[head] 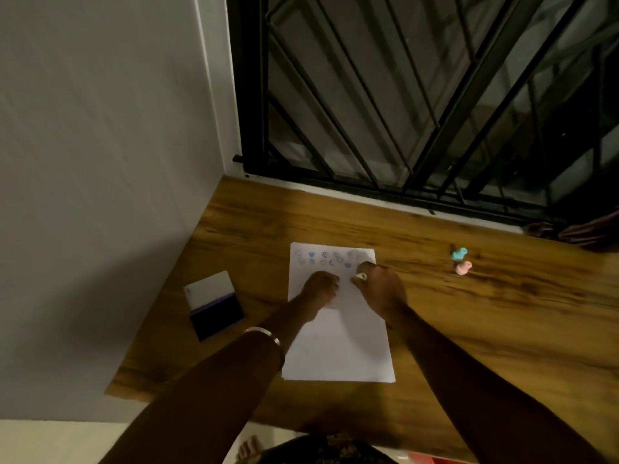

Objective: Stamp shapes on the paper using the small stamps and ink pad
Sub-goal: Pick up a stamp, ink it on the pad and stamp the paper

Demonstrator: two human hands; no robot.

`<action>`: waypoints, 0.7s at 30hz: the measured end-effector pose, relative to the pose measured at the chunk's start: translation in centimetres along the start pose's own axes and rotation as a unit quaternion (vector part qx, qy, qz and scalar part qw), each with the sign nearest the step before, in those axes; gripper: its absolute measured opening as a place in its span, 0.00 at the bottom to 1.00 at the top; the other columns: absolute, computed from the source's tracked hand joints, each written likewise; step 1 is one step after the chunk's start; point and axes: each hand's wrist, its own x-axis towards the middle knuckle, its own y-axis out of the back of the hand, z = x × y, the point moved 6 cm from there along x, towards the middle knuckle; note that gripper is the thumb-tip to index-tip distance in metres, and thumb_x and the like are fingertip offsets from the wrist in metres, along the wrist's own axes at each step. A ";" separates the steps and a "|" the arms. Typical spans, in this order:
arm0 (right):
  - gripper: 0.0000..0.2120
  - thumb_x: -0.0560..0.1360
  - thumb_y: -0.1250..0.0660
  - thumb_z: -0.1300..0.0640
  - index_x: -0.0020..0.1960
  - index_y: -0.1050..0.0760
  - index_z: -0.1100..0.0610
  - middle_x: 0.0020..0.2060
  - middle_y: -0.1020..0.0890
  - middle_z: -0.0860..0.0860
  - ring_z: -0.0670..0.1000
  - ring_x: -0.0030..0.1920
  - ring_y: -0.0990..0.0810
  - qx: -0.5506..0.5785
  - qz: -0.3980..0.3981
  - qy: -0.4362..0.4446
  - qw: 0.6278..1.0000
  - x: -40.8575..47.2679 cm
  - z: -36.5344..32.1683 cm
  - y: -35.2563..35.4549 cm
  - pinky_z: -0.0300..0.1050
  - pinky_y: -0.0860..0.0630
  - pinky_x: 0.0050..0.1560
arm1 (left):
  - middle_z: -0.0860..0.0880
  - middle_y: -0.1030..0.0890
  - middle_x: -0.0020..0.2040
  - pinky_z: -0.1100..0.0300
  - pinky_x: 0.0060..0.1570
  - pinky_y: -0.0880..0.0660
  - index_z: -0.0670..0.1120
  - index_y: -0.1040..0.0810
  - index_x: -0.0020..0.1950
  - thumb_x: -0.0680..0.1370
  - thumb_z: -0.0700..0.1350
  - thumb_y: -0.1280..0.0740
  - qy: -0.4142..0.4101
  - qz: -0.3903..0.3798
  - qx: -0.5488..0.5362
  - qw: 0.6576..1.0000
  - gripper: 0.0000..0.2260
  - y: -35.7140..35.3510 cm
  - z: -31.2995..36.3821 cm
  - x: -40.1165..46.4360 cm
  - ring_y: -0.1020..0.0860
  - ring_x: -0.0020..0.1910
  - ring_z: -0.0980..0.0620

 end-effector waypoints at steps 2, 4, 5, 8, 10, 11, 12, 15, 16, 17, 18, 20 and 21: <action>0.13 0.76 0.33 0.49 0.57 0.22 0.54 0.52 0.16 0.54 0.55 0.48 0.17 0.007 0.003 0.021 1.000 -0.3 -1.2 -0.2 0.49 0.18 0.46 | 0.43 0.22 0.48 0.60 0.41 0.26 0.39 0.23 0.55 0.81 0.39 0.41 0.049 0.018 -0.080 0.995 0.08 0.7 -0.2 0.3 0.22 0.42 0.47; 0.13 0.76 0.32 0.50 0.57 0.21 0.55 0.52 0.16 0.54 0.56 0.49 0.17 0.020 0.015 0.035 0.999 -0.5 -2.4 -0.4 0.48 0.18 0.47 | 0.42 0.21 0.47 0.60 0.36 0.27 0.38 0.23 0.58 0.80 0.36 0.39 0.055 0.041 -0.127 0.990 0.10 1.4 -0.3 0.5 0.23 0.37 0.48; 0.12 0.75 0.32 0.50 0.56 0.20 0.55 0.52 0.15 0.54 0.56 0.49 0.17 0.030 0.019 0.043 0.998 -0.6 -3.0 -0.6 0.47 0.19 0.47 | 0.42 0.21 0.45 0.60 0.36 0.26 0.38 0.22 0.56 0.79 0.35 0.39 0.049 0.049 -0.149 0.987 0.09 1.8 -0.4 0.5 0.24 0.36 0.49; 0.09 0.77 0.34 0.53 0.54 0.19 0.54 0.51 0.15 0.54 0.55 0.50 0.17 0.058 0.013 0.058 0.997 -0.7 -4.4 -1.1 0.47 0.20 0.51 | 0.41 0.21 0.48 0.54 0.48 0.22 0.41 0.23 0.53 0.78 0.35 0.37 0.039 0.051 -0.222 0.973 0.06 2.4 -1.2 0.5 0.22 0.45 0.45; 0.09 0.78 0.36 0.53 0.52 0.19 0.54 0.50 0.15 0.53 0.55 0.49 0.17 0.066 0.000 0.062 0.996 -0.6 -4.9 -1.3 0.49 0.20 0.54 | 0.39 0.22 0.57 0.51 0.53 0.22 0.41 0.27 0.61 0.79 0.39 0.37 0.034 0.027 -0.268 0.962 0.11 2.3 -1.4 0.2 0.22 0.56 0.41; 0.09 0.78 0.36 0.53 0.52 0.19 0.54 0.49 0.15 0.52 0.54 0.49 0.17 0.063 -0.004 0.065 0.996 -0.6 -5.1 -1.5 0.49 0.20 0.55 | 0.38 0.23 0.60 0.51 0.54 0.22 0.40 0.28 0.65 0.79 0.40 0.37 0.031 0.013 -0.280 0.959 0.14 2.3 -1.4 0.1 0.23 0.60 0.40; 0.09 0.79 0.37 0.53 0.52 0.19 0.53 0.50 0.15 0.52 0.54 0.50 0.17 0.057 -0.008 0.067 0.996 -0.6 -5.2 -1.6 0.49 0.21 0.55 | 0.37 0.23 0.62 0.51 0.55 0.22 0.40 0.28 0.66 0.79 0.40 0.37 0.030 0.003 -0.283 0.959 0.16 2.3 -1.5 0.1 0.24 0.62 0.39; 0.12 0.80 0.39 0.56 0.58 0.20 0.54 0.55 0.16 0.53 0.55 0.54 0.18 0.037 -0.006 0.072 0.997 -0.9 -5.3 -1.9 0.49 0.21 0.56 | 0.39 0.20 0.57 0.54 0.51 0.23 0.39 0.27 0.67 0.79 0.42 0.38 0.033 -0.013 -0.296 0.955 0.16 2.2 -1.5 -0.3 0.21 0.56 0.42; 0.12 0.80 0.39 0.56 0.60 0.21 0.54 0.56 0.17 0.53 0.55 0.55 0.18 0.033 -0.003 0.073 0.997 -1.0 -5.3 -1.9 0.49 0.21 0.57 | 0.41 0.19 0.54 0.55 0.47 0.22 0.40 0.27 0.67 0.79 0.42 0.38 0.035 -0.015 -0.294 0.955 0.16 2.1 -1.5 -0.4 0.20 0.52 0.45; 0.12 0.80 0.39 0.56 0.60 0.21 0.54 0.57 0.17 0.53 0.55 0.56 0.18 0.031 -0.001 0.073 0.997 -1.1 -5.3 -1.9 0.49 0.21 0.58 | 0.43 0.18 0.52 0.57 0.44 0.22 0.40 0.26 0.66 0.79 0.43 0.37 0.036 -0.018 -0.292 0.956 0.16 2.1 -1.5 -0.6 0.19 0.49 0.46; 0.13 0.80 0.39 0.56 0.61 0.22 0.54 0.58 0.17 0.53 0.55 0.57 0.19 0.030 -0.001 0.074 0.997 -1.2 -5.4 -2.0 0.49 0.21 0.58 | 0.43 0.18 0.52 0.57 0.43 0.22 0.41 0.26 0.66 0.79 0.43 0.36 0.037 -0.018 -0.289 0.956 0.16 2.1 -1.5 -0.7 0.19 0.48 0.47; 0.13 0.80 0.39 0.56 0.61 0.22 0.54 0.58 0.17 0.53 0.55 0.57 0.19 0.024 0.000 0.071 0.997 -1.2 -5.3 -2.3 0.49 0.22 0.59 | 0.42 0.18 0.54 0.56 0.45 0.21 0.42 0.26 0.67 0.78 0.42 0.35 0.037 -0.019 -0.289 0.956 0.17 2.0 -1.6 -0.6 0.19 0.48 0.47; 0.13 0.80 0.39 0.56 0.62 0.22 0.54 0.58 0.17 0.53 0.55 0.57 0.19 0.019 0.001 0.067 0.998 -1.2 -5.3 -2.3 0.49 0.22 0.59 | 0.42 0.18 0.55 0.55 0.47 0.22 0.42 0.26 0.66 0.78 0.42 0.35 0.036 -0.018 -0.289 0.957 0.17 2.0 -1.6 -0.6 0.19 0.49 0.46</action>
